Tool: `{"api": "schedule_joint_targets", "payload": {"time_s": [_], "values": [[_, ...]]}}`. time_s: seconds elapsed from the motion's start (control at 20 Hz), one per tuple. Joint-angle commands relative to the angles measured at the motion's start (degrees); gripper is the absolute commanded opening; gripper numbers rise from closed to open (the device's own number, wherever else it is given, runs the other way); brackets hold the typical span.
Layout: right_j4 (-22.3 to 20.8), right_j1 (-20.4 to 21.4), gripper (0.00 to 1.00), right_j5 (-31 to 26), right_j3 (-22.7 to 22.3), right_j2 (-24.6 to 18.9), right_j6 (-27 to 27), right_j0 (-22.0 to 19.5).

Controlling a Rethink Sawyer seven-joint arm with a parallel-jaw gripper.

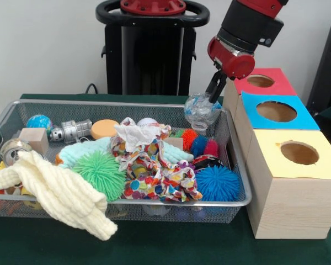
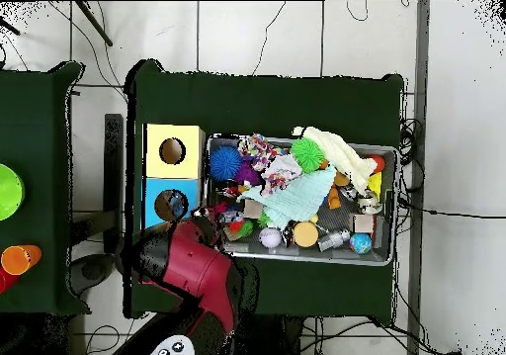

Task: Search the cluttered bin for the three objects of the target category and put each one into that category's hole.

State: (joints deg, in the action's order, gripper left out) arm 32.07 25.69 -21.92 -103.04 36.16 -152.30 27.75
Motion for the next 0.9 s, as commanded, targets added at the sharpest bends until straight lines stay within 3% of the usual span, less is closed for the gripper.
{"api": "schedule_joint_targets", "payload": {"time_s": [0.05, 0.9], "values": [[-3.14, 7.32, 0.00, -3.85, -3.25, -10.46, 2.95, -7.86], [-8.73, 8.39, 0.00, -4.34, -2.43, -12.55, -0.22, -10.38]]}}
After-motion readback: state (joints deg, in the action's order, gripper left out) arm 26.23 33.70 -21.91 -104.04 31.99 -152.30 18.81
